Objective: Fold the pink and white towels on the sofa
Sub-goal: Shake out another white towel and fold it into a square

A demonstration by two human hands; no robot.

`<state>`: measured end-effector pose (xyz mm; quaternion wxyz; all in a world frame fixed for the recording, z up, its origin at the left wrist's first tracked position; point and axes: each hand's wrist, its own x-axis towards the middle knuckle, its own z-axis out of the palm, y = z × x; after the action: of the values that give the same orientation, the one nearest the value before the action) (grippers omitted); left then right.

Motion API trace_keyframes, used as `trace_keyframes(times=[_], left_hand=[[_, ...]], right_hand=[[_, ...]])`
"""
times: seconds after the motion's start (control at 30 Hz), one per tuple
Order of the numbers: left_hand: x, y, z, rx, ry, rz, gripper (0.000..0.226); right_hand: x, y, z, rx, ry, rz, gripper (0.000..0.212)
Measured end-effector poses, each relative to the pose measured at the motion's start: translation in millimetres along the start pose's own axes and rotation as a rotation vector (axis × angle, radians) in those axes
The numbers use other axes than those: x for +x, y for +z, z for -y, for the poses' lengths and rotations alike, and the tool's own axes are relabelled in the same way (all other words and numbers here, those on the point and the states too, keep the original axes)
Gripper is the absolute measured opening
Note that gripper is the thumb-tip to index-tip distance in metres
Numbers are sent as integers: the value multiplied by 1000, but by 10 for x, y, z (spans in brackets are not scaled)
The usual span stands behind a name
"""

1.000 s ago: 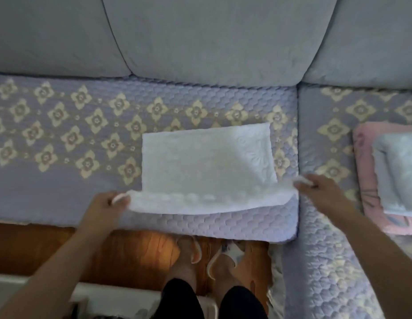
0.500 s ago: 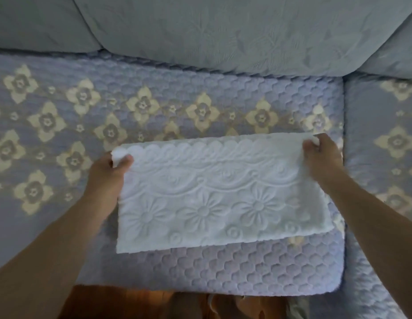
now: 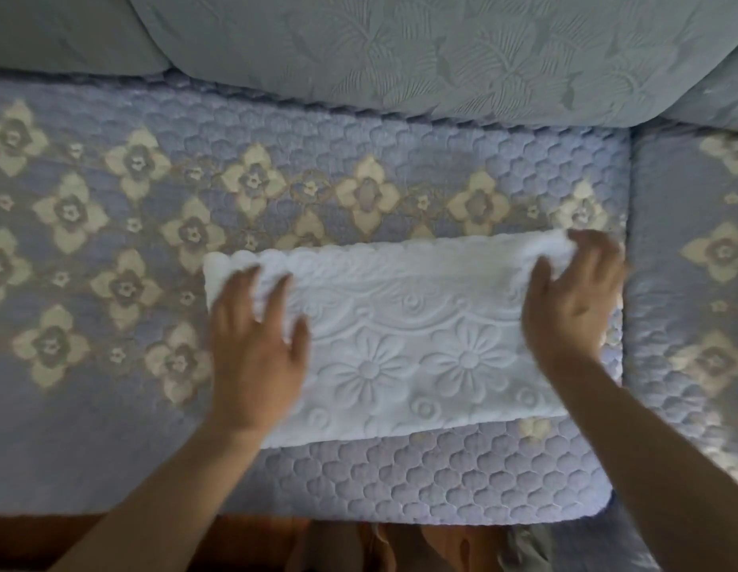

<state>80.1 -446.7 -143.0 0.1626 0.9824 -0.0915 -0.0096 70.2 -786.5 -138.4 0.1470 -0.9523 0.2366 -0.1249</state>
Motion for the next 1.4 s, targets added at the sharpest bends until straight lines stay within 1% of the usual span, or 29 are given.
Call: trace_keyframes(times=[0.03, 0.07, 0.1, 0.13, 0.17, 0.23, 0.33, 0.4, 0.43, 0.47, 0.5, 0.53, 0.57, 0.6, 0.63, 0.7, 0.8, 0.87, 0.93, 0.97, 1.0, 1.07, 1.13, 1.2, 1.23, 1.27, 1.33, 1.37, 1.4], left_hand=[[-149, 66, -131, 34, 115, 94, 54], [-257, 142, -226, 74, 181, 167, 57], [-311, 230, -260, 127, 184, 200, 59], [-293, 316, -227, 181, 124, 221, 60], [-235, 385, -150, 228, 30, 242, 62], [-67, 476, 43, 260, -115, 273, 65], [40, 479, 154, 246, -112, 276, 65], [-19, 381, 159, 175, -101, 234, 63], [-38, 307, 179, 143, -123, 191, 62], [-57, 226, 218, 102, -178, 139, 61], [-73, 150, 266, 31, -268, 84, 60], [-86, 77, 316, -99, -379, 42, 57], [-103, 17, 360, -270, -498, 11, 48], [-120, -35, 394, -447, -614, 6, 36], [-136, -85, 416, -567, -713, 34, 31], [-143, -126, 482, -647, -779, 133, 37], [-90, -133, 567, -713, -787, 311, 36], [-13, -183, 575, -896, -867, 391, 33], [62, -306, 525, -1179, -978, 490, 41], [95, -391, 474, -1306, -983, 557, 47], [125, -489, 390, -1406, -944, 627, 54], [206, -690, 90, -1525, -796, 706, 66], [277, -847, -436, -1502, -659, 730, 68], [305, -892, -1056, -1402, -586, 725, 67], [300, -850, -1339, -1367, -564, 739, 70], [301, -791, -1594, -1344, -526, 789, 75], [300, -644, -1958, -1338, -422, 901, 85], [291, -562, -2061, -1363, -428, 905, 85], [276, -493, -2120, -1397, -473, 858, 80]], right_hand=[[-190, 20, 95, -33, -147, 84, 45], [-341, 70, 151, -70, -241, 202, 51], [-420, 140, 148, -116, -279, 309, 57], [-401, 229, 89, -155, -255, 386, 62], [-314, 324, -12, -187, -186, 428, 64], [-73, 471, -278, -239, -73, 421, 68], [265, 476, -416, -179, 41, 399, 72], [247, 344, -255, -114, 40, 333, 70], [164, 261, -114, -24, 3, 288, 66], [25, 178, 83, 133, -44, 265, 63], [-163, 106, 329, 337, -56, 287, 61], [-373, 67, 586, 540, -33, 359, 60], [-579, 70, 815, 705, 4, 452, 60], [-747, 110, 1003, 820, 50, 534, 60], [-854, 177, 1140, 881, 101, 594, 59], [-890, 372, 1225, 883, 187, 657, 56], [-800, 593, 1188, 713, 154, 639, 57], [-789, 558, 1183, 781, 219, 650, 60], [-759, 344, 1187, 952, 388, 652, 65], [-719, 203, 1162, 1003, 443, 656, 65], [-667, 45, 1122, 1011, 469, 684, 63], [-550, -273, 1023, 1079, 495, 836, 59], [-467, -572, 914, 1243, 578, 1026, 65], [-379, -828, 834, 1269, 587, 1119, 72], [-325, -926, 804, 1238, 568, 1118, 69], [-264, -994, 764, 1194, 544, 1083, 60], [-137, -1051, 614, 1014, 522, 902, 35], [-79, -1039, 483, 896, 515, 797, 23], [-15, -1002, 334, 803, 511, 722, 17]])
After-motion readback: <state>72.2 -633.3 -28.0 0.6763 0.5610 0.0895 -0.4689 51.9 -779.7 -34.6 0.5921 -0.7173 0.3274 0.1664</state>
